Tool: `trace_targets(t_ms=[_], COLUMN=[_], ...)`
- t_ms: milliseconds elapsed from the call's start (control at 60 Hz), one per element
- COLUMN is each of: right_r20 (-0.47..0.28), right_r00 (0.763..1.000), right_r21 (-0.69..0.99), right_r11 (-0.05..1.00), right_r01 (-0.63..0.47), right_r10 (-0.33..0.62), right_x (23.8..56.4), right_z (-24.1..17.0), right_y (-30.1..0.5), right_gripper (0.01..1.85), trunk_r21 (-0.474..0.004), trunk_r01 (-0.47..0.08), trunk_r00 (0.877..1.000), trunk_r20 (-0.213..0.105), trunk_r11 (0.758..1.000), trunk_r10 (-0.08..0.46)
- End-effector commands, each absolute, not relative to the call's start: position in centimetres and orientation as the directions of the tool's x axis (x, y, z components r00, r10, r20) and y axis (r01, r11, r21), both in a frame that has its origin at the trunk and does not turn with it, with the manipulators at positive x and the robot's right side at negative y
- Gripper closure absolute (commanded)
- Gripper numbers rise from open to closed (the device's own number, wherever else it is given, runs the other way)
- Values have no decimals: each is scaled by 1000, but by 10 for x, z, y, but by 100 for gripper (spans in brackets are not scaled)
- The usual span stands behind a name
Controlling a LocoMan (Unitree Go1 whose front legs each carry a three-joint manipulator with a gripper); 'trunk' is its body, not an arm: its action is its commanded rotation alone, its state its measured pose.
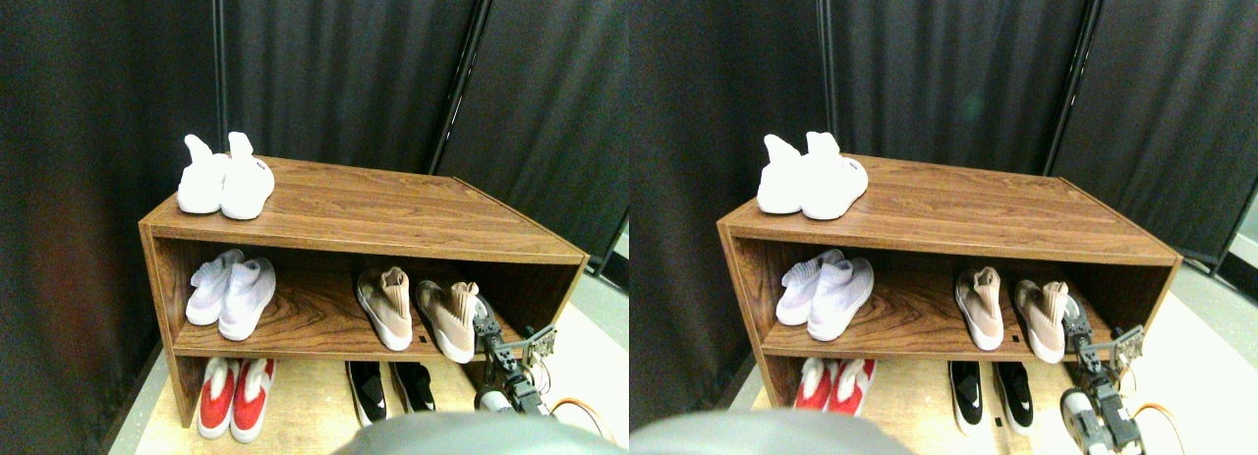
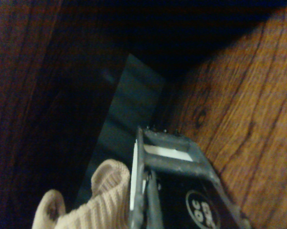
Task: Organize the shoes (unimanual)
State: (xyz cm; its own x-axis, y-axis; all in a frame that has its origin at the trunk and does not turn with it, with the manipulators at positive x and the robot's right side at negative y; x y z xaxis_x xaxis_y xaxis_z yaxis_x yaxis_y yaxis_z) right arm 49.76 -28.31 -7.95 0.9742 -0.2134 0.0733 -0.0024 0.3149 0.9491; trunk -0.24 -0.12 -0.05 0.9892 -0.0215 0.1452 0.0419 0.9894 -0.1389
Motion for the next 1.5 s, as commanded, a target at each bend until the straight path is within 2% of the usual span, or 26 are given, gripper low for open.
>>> trace_targets(t_ms=[17, 300, 400, 733, 867, 1117, 1333, 1500], right_r20=[111, 100, 102, 109, 114, 118, 133, 151], right_r00=[972, 974, 971, 971, 971, 957, 963, 960], right_r21=[949, 956, 967, 969, 967, 976, 966, 962], right_r11=[313, 292, 251, 243, 246, 209, 249, 259], right_r01=[-42, -37, -46, -55, -60, -63, -73, -88], right_r10=[-206, -204, -217, -214, -211, -264, -233, -238], right_x=[500, 504, 504, 502, 503, 502, 501, 495], right_z=[-76, -79, -79, -81, -82, -81, -79, -72], right_y=[-278, -265, -260, -249, -248, -252, -260, -264], right_gripper=[180, 180, 180, 180, 180, 180, 180, 180], trunk_r21=[-153, -159, -159, -163, -163, -163, -155, -148], trunk_r01=[10, 3, 2, -3, -2, 2, 9, 23], trunk_r00=[992, 991, 991, 992, 992, 992, 992, 991], trunk_r20=[129, 129, 129, 126, 126, 125, 126, 130], trunk_r11=[988, 987, 987, 987, 987, 987, 988, 989], trunk_r10=[10, 18, 19, 24, 22, 19, 10, -3])
